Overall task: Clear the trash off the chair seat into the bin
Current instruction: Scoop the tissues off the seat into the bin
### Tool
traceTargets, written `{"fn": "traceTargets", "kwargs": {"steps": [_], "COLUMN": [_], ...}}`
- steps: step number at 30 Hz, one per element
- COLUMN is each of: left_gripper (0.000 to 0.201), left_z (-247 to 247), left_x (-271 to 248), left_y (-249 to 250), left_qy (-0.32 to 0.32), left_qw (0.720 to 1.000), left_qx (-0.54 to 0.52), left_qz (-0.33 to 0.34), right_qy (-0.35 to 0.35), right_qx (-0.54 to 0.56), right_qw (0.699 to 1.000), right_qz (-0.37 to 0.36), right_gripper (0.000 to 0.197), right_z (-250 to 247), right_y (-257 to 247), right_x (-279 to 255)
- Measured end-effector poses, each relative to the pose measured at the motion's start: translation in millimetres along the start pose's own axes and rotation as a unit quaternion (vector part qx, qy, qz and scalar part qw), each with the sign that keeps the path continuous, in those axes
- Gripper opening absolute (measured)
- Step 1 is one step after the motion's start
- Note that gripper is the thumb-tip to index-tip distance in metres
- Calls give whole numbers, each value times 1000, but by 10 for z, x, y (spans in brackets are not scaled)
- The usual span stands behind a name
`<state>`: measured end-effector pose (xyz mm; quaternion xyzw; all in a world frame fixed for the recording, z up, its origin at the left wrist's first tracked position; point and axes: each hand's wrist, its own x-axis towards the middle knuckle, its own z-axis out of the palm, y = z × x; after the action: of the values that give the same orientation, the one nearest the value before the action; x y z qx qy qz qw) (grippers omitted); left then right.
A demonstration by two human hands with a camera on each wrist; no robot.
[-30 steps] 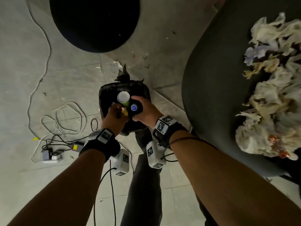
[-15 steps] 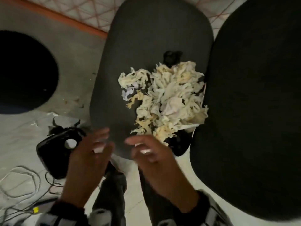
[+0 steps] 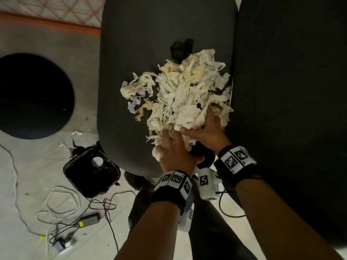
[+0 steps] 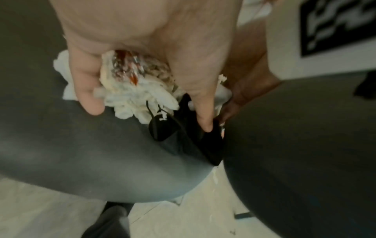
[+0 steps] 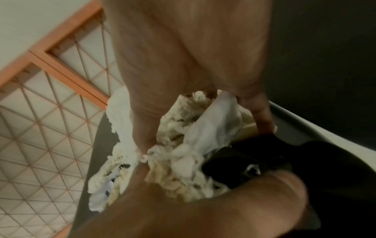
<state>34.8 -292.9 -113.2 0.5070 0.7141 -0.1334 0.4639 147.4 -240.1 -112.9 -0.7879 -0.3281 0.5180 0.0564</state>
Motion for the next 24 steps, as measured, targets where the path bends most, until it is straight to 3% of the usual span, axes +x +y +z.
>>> {"fn": "traceTargets", "kwargs": {"steps": [5, 9, 13, 16, 20, 24], "left_gripper": [87, 66, 64, 46, 27, 30], "left_z": [9, -175, -455, -712, -1020, -1153], "left_x": [204, 345, 417, 415, 262, 95], "left_y": [-57, -126, -211, -371, -527, -631], "left_qy": [40, 45, 66, 142, 245, 302], "left_qw": [998, 998, 995, 971, 941, 911], "left_qx": [46, 6, -72, -190, -208, -167], "left_qz": [13, 40, 26, 35, 109, 224], "right_qy": [23, -32, -70, -78, -29, 57], "right_qx": [1, 18, 68, 104, 126, 76], "right_qw": [1000, 999, 995, 991, 990, 992], "right_qz": [-18, -9, -13, -25, -57, -83], "right_gripper": [113, 79, 68, 55, 51, 48], "right_z": [33, -143, -270, -334, -425, -522], "right_y": [118, 62, 80, -53, -136, -147], "right_x": [238, 340, 401, 287, 178, 19]}}
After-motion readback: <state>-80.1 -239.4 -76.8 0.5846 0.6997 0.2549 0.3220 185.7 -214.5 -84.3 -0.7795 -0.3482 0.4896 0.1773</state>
